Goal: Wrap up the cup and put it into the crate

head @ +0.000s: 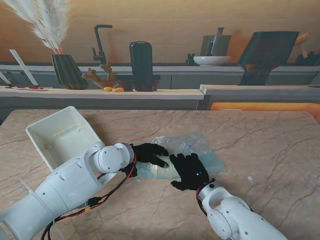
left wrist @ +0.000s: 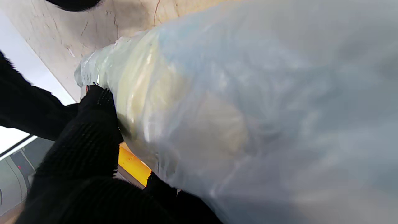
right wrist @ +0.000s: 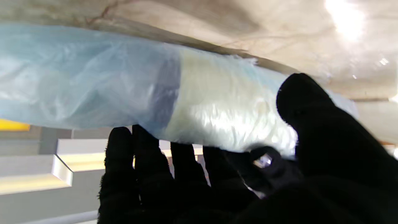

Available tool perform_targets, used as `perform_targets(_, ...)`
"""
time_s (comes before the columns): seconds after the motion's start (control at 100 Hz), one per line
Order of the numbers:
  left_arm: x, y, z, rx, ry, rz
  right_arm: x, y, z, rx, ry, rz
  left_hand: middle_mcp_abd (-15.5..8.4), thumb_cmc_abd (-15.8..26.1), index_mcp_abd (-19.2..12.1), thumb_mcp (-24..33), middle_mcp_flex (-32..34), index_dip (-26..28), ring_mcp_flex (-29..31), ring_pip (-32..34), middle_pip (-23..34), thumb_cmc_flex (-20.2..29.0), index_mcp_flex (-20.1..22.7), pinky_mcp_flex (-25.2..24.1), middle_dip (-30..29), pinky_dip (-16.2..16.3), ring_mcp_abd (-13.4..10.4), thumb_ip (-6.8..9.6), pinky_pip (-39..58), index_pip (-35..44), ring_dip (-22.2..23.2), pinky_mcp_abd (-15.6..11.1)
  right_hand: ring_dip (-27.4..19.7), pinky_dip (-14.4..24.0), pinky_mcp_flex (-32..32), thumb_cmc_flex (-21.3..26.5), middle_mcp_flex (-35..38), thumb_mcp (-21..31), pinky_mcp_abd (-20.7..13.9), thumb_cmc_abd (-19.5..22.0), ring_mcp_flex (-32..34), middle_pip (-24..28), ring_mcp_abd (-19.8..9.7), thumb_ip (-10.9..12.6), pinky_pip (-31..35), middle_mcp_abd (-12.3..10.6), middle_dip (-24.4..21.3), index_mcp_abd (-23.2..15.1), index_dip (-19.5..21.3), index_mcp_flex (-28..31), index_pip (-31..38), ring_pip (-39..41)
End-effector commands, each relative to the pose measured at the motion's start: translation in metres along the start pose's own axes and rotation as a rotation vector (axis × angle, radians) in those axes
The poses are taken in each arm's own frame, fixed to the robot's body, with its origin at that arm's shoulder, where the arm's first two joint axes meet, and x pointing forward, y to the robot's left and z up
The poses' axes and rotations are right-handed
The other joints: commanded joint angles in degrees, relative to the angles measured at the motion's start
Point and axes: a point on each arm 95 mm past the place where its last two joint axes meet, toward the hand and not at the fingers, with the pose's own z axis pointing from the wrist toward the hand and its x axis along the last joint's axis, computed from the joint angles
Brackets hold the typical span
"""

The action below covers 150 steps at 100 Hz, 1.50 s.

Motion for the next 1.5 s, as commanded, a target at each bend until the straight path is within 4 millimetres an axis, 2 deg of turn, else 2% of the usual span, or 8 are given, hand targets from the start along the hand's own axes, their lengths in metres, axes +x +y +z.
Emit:
perform_targets(0.0,-0.035,0.034,0.000,-0.079,-0.090,-0.041,-0.006,-0.005,0.011,0.032,0.007,-0.030,2.18,7.77,3.17,8.48,-0.34,3.83,-1.85,-0.32,-0.48,14.63,16.65,-1.09,-1.17,-0.97,0.79,3.67,-0.59,15.81,-0.72,-1.70,-0.56,0.15,-1.15,0.00,-1.58,1.77,-0.28,-1.10,-0.92,-0.47,-6.57,1.49,-1.59,-0.25,-0.47,-7.14,-0.38,2.82,2.28,-0.29)
perform_targets(0.07,-0.035,0.034,-0.001,-0.074,-0.082,-0.069,-0.008,-0.009,0.023,0.085,0.033,-0.056,2.27,20.27,2.81,-18.14,-3.64,2.03,-4.46,-1.17,-1.31,19.26,13.93,-3.02,-1.68,-1.77,0.52,8.15,-2.21,4.95,-1.11,-2.69,0.70,0.89,-0.13,3.46,-0.71,4.47,-1.17,0.05,0.22,1.52,-7.36,3.40,-0.74,-0.57,0.26,-8.20,1.03,4.72,3.85,1.83)
perform_targets(0.27,-0.026,0.032,-0.013,0.072,0.042,-0.144,-0.019,-0.011,0.050,0.242,0.079,-0.030,2.46,19.40,1.60,-18.16,-14.21,-2.62,-11.75,-3.67,-3.28,-0.58,-0.26,-7.76,-1.88,-3.89,-0.87,10.98,-6.45,-6.50,-1.45,-5.02,7.27,3.56,3.59,14.62,6.47,12.54,-4.18,5.43,4.08,8.91,-9.05,6.01,5.65,-2.49,4.95,-11.08,3.53,13.96,11.60,13.48)
perform_targets(0.7,0.012,0.047,-0.049,0.415,0.266,0.242,-0.048,0.004,0.091,0.534,0.186,0.222,0.79,11.64,-1.67,-16.82,-14.81,-3.08,-9.42,-5.39,-3.24,1.42,-6.17,-4.75,-1.89,-4.11,-1.83,11.70,-8.16,-7.18,-1.79,-1.33,19.51,4.58,4.01,24.23,19.65,21.47,-7.51,0.55,8.90,13.07,-8.34,-2.87,17.45,-5.45,15.19,-20.23,8.48,24.98,30.57,24.05)
perform_targets(0.92,0.012,0.055,-0.054,0.365,0.164,0.586,-0.059,0.002,0.101,0.635,0.188,0.301,-3.10,-1.50,-1.01,8.68,-13.79,-6.62,-4.01,-7.03,-2.75,-4.74,-10.40,-1.06,-2.30,-1.52,-4.52,10.64,-9.47,-7.92,-1.33,0.46,19.90,2.67,3.42,26.50,23.84,23.59,-6.29,-3.31,9.58,12.01,-8.13,-5.03,14.95,-6.23,17.17,-22.72,13.22,29.61,35.14,22.43)
perform_targets(1.25,-0.002,0.061,-0.045,0.299,0.040,0.718,-0.072,0.006,0.100,0.674,0.199,0.405,-5.08,-4.57,-5.03,17.87,-0.88,-1.72,6.57,-1.23,3.86,-2.61,-3.15,3.62,0.74,0.78,-6.22,10.10,-0.90,3.43,1.77,-0.69,13.49,-1.36,1.02,28.04,26.73,22.70,-3.05,-3.17,10.01,7.34,-10.48,-6.25,3.31,-6.72,17.18,-29.78,20.03,34.98,39.66,10.15)
perform_targets(1.41,-0.014,0.062,-0.040,0.288,0.001,0.707,-0.078,0.013,0.091,0.644,0.160,0.444,-4.99,-5.32,-5.67,20.68,6.11,2.57,11.60,4.41,9.79,-3.59,1.36,6.61,4.74,1.98,-5.67,9.70,5.31,11.29,3.56,-1.68,3.00,1.03,-0.92,12.18,16.69,11.73,-1.40,-1.32,5.40,-0.98,-9.82,0.37,-1.52,-4.66,4.22,-21.38,0.83,18.01,25.04,2.27)
perform_targets(1.49,-0.020,0.061,-0.038,0.297,-0.020,0.711,-0.081,0.016,0.085,0.625,0.150,0.478,-5.12,-5.38,-6.00,21.33,9.16,4.14,13.43,6.82,12.54,-4.25,3.49,8.21,6.43,2.41,-5.22,9.57,7.33,14.81,3.44,-2.08,1.72,1.13,-1.72,3.75,13.17,4.66,-0.53,-0.79,3.72,-4.57,-8.54,1.97,-2.38,-3.34,1.45,-16.46,1.12,15.51,14.44,-0.85)
